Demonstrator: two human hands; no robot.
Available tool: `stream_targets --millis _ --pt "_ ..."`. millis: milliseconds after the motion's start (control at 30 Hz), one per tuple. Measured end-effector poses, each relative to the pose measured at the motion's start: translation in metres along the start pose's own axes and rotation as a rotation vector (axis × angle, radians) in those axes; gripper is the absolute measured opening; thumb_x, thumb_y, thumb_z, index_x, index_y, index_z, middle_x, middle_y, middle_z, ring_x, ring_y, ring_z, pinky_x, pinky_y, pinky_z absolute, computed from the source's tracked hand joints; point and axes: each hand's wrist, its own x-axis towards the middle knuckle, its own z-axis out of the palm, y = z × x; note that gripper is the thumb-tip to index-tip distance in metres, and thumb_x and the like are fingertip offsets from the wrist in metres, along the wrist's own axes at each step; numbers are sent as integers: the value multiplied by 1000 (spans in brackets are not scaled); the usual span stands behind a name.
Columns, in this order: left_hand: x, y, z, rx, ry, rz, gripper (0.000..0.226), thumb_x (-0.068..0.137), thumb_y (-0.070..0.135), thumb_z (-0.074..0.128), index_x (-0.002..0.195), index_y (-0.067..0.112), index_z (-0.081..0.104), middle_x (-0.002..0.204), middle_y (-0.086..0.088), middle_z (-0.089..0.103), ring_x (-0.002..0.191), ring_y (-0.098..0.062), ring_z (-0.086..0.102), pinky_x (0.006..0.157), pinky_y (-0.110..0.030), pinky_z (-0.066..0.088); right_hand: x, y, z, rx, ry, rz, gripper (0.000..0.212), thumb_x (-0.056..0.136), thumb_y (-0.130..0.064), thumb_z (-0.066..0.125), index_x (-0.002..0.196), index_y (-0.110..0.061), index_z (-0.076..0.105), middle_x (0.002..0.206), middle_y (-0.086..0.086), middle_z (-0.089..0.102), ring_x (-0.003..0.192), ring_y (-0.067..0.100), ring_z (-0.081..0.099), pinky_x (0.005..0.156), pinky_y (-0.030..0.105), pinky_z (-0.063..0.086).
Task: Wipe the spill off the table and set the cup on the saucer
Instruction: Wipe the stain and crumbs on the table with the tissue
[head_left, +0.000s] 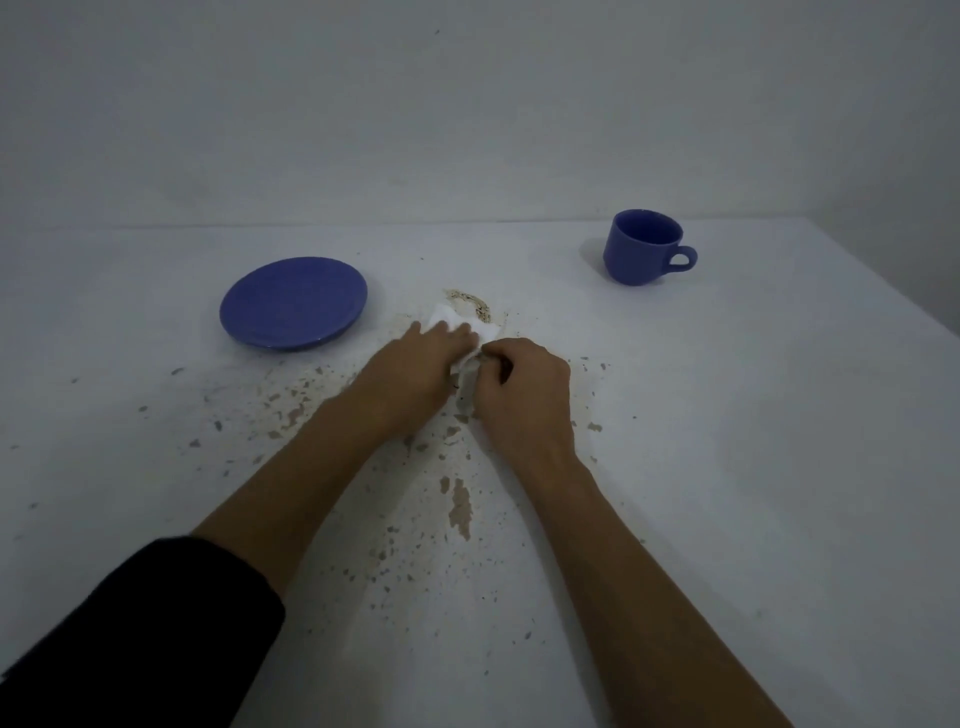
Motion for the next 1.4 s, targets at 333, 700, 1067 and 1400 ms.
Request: stream_targets --millis 333,700,1067,1400 --pt "-34 2 -39 -1132 320 -420 30 94 5 43 109 18 65 111 -6 68 91 -17 65 70 -21 57 -3 -6 -12 250 75 80 28 92 -11 52 114 -16 69 109 -6 71 94 -1 62 86 8 48" --pt "-39 21 -50 -1444 71 -559 29 95 16 43 116 10 60 106 -15 70 83 -26 72 73 -36 61 2 -36 -25 776 -347 441 28 93 -42 55 101 -22 72 95 3 77 86 17 75 72 29 60" --pt "-32 -2 -10 -563 451 -343 28 96 34 44 116 20 58 115 2 62 101 -14 57 89 -35 52 46 -11 -37 601 -65 518 18 92 -10 56 92 -19 72 89 2 74 82 19 73 77 32 61" --pt "-25 -7 11 -144 404 -252 27 92 36 44 115 27 56 123 5 54 114 -18 47 95 -37 37 97 14 16 -380 -288 -208 30 94 -4 44 117 -2 62 116 18 65 105 35 61 91 36 47"
